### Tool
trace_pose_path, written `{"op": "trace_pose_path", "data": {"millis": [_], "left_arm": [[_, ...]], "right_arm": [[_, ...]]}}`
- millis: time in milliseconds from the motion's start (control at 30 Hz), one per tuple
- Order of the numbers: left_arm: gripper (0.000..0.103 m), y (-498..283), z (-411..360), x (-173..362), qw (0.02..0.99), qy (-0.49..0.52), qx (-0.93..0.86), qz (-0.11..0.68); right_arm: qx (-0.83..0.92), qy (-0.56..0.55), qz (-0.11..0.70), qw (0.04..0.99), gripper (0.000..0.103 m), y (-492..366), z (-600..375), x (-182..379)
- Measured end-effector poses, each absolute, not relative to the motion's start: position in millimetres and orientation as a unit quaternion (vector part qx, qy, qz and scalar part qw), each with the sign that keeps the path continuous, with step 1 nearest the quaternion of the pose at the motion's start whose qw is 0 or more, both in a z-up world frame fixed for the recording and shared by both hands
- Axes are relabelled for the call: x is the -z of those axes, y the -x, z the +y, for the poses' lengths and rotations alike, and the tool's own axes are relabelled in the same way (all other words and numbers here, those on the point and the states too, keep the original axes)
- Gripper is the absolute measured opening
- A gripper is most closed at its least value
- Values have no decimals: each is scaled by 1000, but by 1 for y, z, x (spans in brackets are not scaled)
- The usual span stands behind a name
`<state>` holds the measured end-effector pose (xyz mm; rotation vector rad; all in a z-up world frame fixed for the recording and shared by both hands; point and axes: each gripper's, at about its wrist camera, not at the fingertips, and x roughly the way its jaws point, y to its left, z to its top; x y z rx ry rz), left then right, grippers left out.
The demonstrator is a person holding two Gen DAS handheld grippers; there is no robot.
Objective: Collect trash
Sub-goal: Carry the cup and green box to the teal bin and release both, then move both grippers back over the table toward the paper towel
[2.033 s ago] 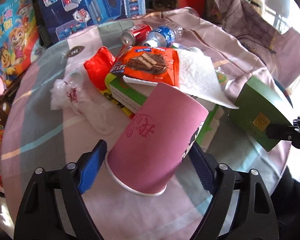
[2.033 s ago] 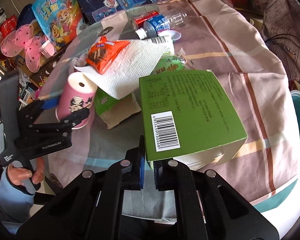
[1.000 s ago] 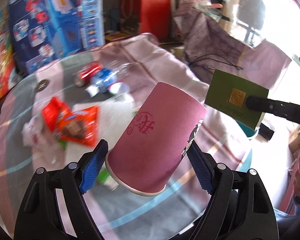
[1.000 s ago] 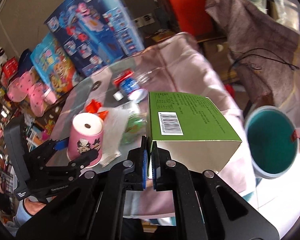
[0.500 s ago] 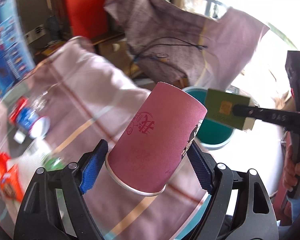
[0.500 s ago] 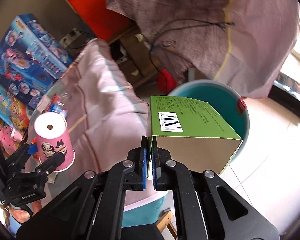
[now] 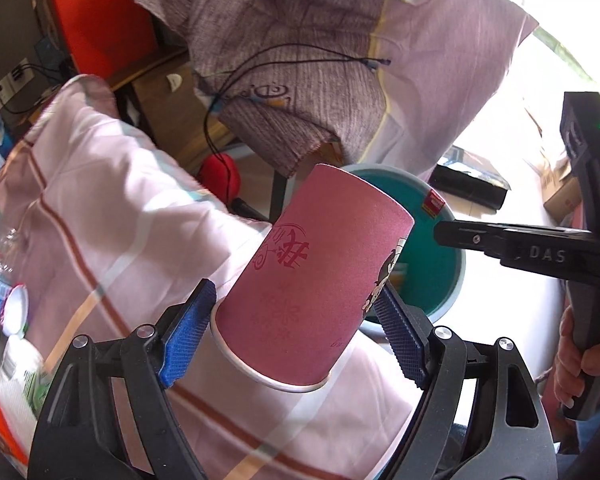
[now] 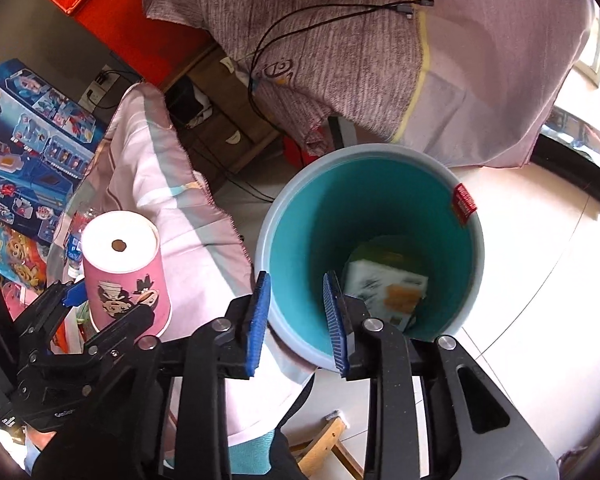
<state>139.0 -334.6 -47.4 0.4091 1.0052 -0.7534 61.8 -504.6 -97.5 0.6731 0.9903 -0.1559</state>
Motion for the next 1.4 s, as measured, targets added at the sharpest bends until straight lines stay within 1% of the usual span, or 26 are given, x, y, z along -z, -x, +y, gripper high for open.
{"op": "trace_pose_path", "data": {"millis": [33,67,100,133,200,300,367,467,567,700,767,967,1200,1400], "left_arm": [[81,-139,-340,50,786,-193,353,469],[81,-138,-345,52,784,-197,356,469],[81,-137,-348,54,781,-200,359,470],[81,-136,-353,57,778,-204,362,471],[81,-134,-363,62,771,-212,370,474],[82,-131,-378,70,760,-220,382,478],[84,-130,-388,75,754,-227,387,480],[85,-128,-404,82,750,-236,391,479],[92,-130,-410,86,746,-236,387,487],[95,-133,-408,86,749,-232,380,490],[95,-135,-404,85,751,-226,377,492],[97,-139,-386,81,756,-205,364,503],[97,-140,-352,72,768,-180,347,506],[97,-144,-308,64,782,-156,321,511]], "right_arm": [[81,-316,462,824,42,-59,-508,96],[94,-315,457,827,52,-55,-513,95],[105,-314,453,828,58,-52,-516,94],[115,-313,449,829,61,-49,-520,94],[129,-319,446,826,70,-42,-528,94],[148,-329,445,819,73,-34,-541,96],[165,-332,443,816,76,-29,-548,97],[179,-335,446,810,77,-24,-555,100],[188,-339,449,805,78,-21,-560,103],[197,-338,452,802,79,-19,-563,102],[198,-336,453,802,84,-21,-561,101],[195,-331,464,798,88,-29,-552,100],[178,-316,480,799,88,-38,-528,93],[143,-298,487,809,88,-54,-489,82]]}}
